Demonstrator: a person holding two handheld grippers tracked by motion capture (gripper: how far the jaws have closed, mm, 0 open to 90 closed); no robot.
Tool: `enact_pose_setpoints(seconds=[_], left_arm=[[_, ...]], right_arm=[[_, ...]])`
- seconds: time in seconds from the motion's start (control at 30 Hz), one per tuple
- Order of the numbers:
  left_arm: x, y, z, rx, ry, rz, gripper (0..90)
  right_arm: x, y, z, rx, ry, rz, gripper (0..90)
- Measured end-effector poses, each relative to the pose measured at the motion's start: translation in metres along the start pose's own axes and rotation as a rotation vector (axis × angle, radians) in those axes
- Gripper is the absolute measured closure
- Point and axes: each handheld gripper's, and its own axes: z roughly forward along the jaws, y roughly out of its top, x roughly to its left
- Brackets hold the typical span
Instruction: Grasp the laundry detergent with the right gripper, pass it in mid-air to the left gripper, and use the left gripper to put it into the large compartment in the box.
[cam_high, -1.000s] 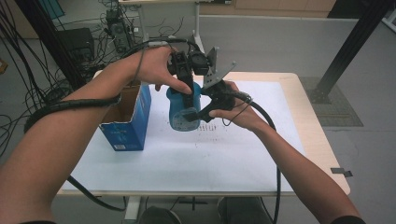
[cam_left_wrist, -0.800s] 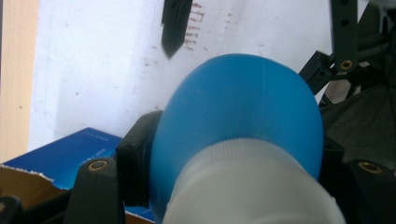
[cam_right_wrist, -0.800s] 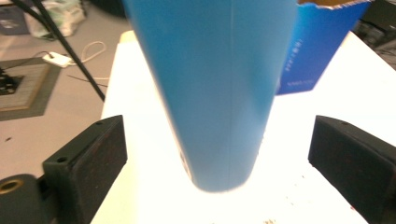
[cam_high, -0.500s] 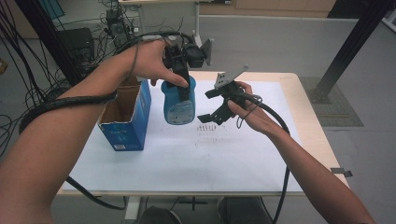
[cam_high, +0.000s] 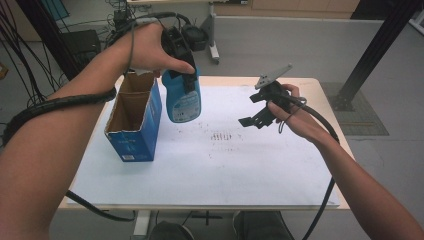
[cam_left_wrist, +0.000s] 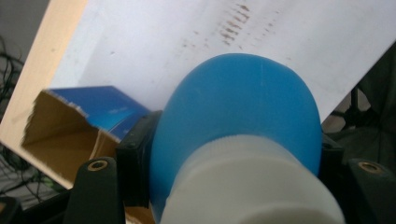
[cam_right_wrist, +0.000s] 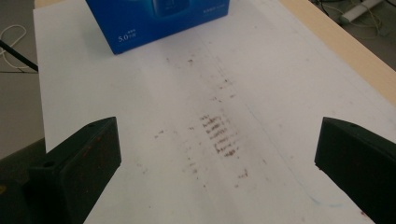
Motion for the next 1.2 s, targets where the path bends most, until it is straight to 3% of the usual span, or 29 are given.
enact_pose_setpoints(seconds=[0.23,0.3,0.43,0.57,0.8,1.0,1.2], left_arm=[[0.026,-0.014,-0.025,-0.009,0.051,-0.167,35.5],[0.033,-0.019,-0.031,-0.018,0.064,-0.24,35.5],[0.048,-0.028,-0.043,-0.011,0.088,-0.334,35.6],[0.062,-0.038,-0.056,-0.02,0.102,-0.427,35.7],[0.084,-0.056,-0.078,-0.045,0.107,-0.63,35.8],[0.097,-0.07,-0.088,-0.045,0.119,-0.77,35.8],[0.108,-0.085,-0.085,-0.023,0.108,-0.861,35.9]], right_arm=[[-0.014,-0.01,-0.025,0.05,-0.076,0.07,0.3],[-0.017,-0.011,-0.033,0.067,-0.093,0.082,0.3],[-0.024,-0.011,-0.046,0.104,-0.12,0.116,0.3],[-0.028,-0.012,-0.056,0.138,-0.139,0.125,0.3],[-0.033,-0.014,-0.068,0.178,-0.168,0.131,0.3],[-0.033,-0.013,-0.075,0.19,-0.181,0.134,0.3],[-0.032,-0.013,-0.078,0.206,-0.185,0.13,0.3]])
